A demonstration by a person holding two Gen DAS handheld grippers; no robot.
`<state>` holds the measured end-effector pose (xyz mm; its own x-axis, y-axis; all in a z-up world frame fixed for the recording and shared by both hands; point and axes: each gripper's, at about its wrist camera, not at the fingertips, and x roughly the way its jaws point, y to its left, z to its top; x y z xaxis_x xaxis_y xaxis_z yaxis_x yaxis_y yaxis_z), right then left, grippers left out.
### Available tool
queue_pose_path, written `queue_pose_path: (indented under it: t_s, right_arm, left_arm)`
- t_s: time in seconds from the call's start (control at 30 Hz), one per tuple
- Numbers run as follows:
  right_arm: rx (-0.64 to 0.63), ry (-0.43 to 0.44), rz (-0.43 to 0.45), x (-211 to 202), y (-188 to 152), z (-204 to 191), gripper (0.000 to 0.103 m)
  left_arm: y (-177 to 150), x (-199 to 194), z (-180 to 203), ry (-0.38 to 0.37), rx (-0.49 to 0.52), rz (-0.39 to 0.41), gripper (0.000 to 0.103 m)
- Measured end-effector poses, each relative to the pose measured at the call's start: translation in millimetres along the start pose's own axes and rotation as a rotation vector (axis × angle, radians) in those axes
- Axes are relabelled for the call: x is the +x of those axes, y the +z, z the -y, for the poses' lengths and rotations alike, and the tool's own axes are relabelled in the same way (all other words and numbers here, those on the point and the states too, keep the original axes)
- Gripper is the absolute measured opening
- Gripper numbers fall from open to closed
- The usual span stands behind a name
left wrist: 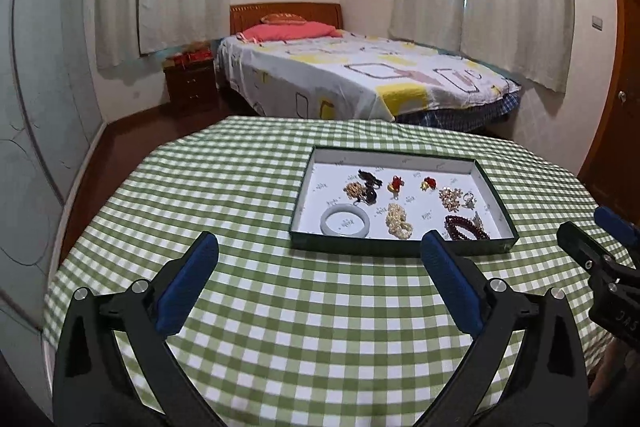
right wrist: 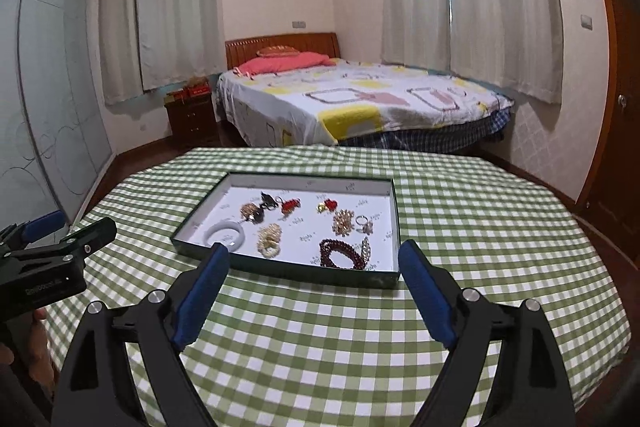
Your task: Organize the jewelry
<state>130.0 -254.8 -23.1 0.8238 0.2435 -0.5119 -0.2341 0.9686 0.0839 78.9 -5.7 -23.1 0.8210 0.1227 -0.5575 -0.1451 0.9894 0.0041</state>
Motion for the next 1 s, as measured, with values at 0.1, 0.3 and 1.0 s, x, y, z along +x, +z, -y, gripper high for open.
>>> queue_pose_path:
  t_s: [0.1,0.3,1.0]
  right_arm:
    - [-0.008,0.007,0.025,-15,1,-3,0.084]
    - [-0.011,0.015,0.061,-34,2,-8,0.084]
    - [-0.009,0.007,0.09,-46,1,-9,0.084]
  left_arm:
    - [0,-17,-2,0.011,0.0,0.029,0.098]
    - [-2,-39,-5,0.006,-0.004,0.057,0.098]
    - [-4,-51,-7,0.0,-0.013,0.081,0.098]
